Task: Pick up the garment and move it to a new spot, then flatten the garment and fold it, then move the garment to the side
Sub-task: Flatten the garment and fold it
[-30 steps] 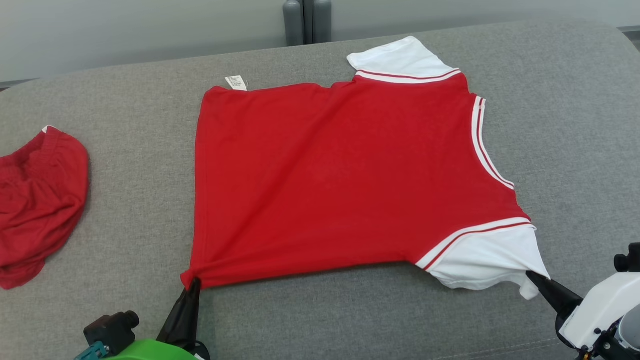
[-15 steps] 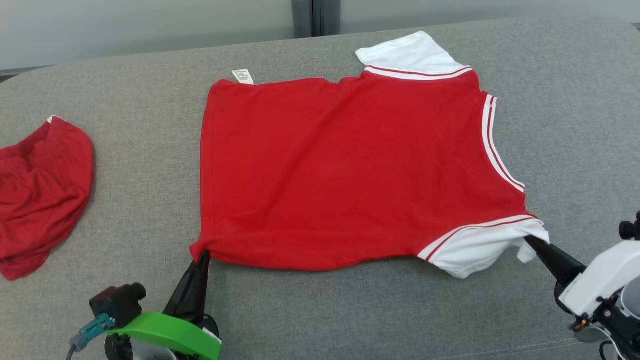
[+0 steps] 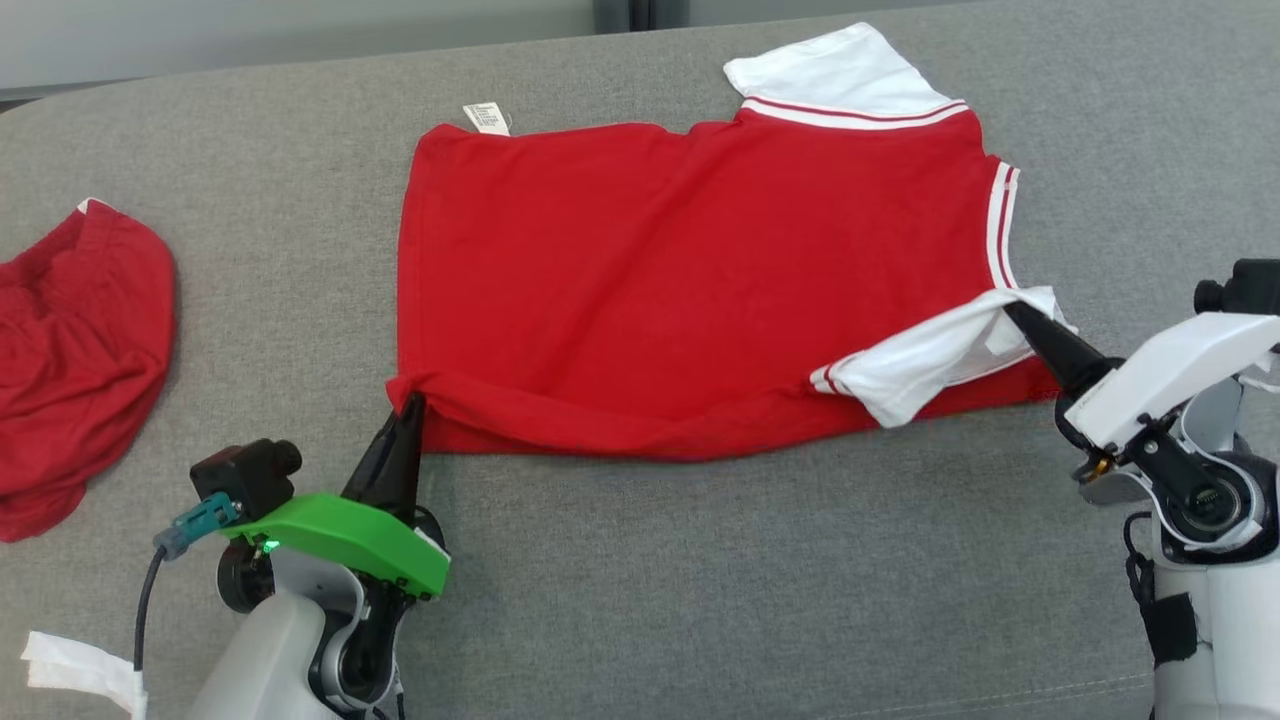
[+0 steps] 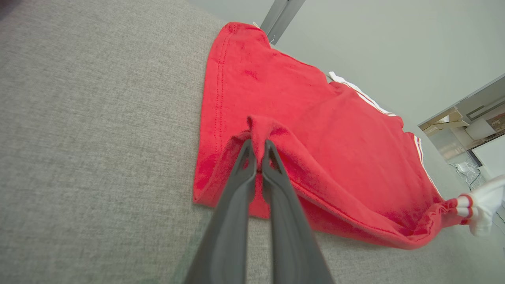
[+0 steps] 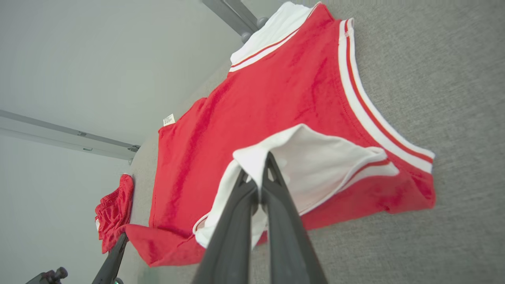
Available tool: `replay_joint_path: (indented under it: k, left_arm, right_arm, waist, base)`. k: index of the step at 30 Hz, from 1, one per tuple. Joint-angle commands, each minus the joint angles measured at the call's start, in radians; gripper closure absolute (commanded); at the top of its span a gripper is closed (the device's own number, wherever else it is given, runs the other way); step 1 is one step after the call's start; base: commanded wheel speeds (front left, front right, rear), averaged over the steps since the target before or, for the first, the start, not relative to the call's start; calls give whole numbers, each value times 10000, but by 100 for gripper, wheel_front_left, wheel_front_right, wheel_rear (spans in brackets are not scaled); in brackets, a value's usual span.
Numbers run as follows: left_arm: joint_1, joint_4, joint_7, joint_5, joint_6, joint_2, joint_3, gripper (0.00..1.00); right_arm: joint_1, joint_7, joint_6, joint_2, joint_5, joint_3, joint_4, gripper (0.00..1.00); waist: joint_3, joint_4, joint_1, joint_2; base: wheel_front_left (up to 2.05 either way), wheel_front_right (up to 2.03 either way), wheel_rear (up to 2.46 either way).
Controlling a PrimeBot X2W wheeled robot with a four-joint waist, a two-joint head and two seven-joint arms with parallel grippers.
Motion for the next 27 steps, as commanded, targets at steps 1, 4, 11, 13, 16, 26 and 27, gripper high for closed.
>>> replay_joint_path:
  k: [1,4,11,13,16,26,27]
  left_arm:
    - [-271,160,-25,-61,3,-17,43,100]
    - [-604,583,-147,0,37,-65,97,100]
    - [-1108,1290,-379,136,62,-224,84,100]
    - [-1196,1419,-439,151,17,-259,59,100]
    - [-1308,1593,-494,141,-32,-311,29,84]
    - [-1436,1971,-798,299,-1,-294,43,0]
    - [-1381,1985,-809,339,19,-265,39,0]
  right_arm:
    - [-289,-211,1,-12,-80,21,222,100]
    - [-863,-736,3,-10,-220,83,899,100]
    - [-1654,-1464,3,-16,-431,384,1957,100]
    - [-1793,-1631,3,-16,-472,433,2134,100]
    - [-1974,-1934,1,-16,-379,460,2333,100]
    - [-2492,-3313,1,-15,103,834,2661,0]
    - [-2482,-3413,1,-17,123,887,2634,0]
  waist:
    - [107,-2,1,0]
    - [245,8,1,0]
    - [494,93,1,0]
    - [555,118,1,0]
    - [618,163,1,0]
    - [510,239,1,0]
    - [468,240,1,0]
  base:
    - [0,0,0]
    - [0,0,0]
    - [0,0,0]
    - [0,0,0]
    - [0,0,0]
    - [0,0,0]
    - [0,0,0]
